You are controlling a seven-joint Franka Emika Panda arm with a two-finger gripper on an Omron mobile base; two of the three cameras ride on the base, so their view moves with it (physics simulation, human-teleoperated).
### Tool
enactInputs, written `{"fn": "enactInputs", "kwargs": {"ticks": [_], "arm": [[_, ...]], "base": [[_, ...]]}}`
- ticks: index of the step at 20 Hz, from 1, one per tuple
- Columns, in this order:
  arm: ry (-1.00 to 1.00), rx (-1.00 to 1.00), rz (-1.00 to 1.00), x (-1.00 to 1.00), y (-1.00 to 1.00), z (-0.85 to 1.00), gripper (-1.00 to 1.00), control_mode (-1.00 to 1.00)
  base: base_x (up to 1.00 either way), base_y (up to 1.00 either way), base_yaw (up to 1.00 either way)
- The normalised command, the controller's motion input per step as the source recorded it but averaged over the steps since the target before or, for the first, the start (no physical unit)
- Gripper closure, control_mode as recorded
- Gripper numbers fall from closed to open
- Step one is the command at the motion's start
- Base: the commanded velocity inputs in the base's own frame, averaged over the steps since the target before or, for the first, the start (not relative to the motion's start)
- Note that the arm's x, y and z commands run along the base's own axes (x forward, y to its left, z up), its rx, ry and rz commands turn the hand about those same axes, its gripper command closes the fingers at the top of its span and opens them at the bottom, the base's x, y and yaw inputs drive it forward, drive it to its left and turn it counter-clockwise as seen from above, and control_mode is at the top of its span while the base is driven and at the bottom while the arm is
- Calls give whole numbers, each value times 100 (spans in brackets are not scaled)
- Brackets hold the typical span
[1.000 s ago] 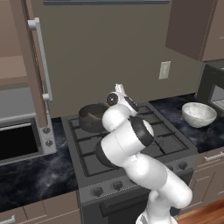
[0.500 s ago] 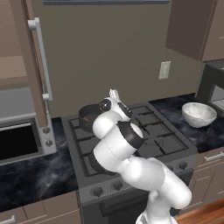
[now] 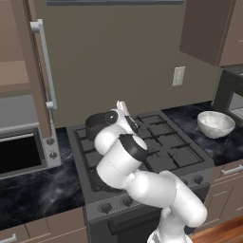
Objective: Open the cabinet and move the ladle to the pot. Then close the cabinet.
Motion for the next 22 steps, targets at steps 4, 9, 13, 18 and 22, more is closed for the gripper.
{"fn": "enactInputs", "kwargs": {"ticks": [4, 9, 13, 18, 22], "arm": [[5, 0, 0, 0, 1, -18, -100, -100], [1, 0, 0, 0, 0, -3, -100, -100], [0, 0, 0, 0, 0, 8, -100, -100], [2, 0, 0, -4, 0, 14, -100, -100], [15, 8, 0, -23, 0, 7, -100, -100]], "base": [[0, 0, 0], [0, 0, 0], [0, 0, 0], [0, 0, 0], [0, 0, 0]]}}
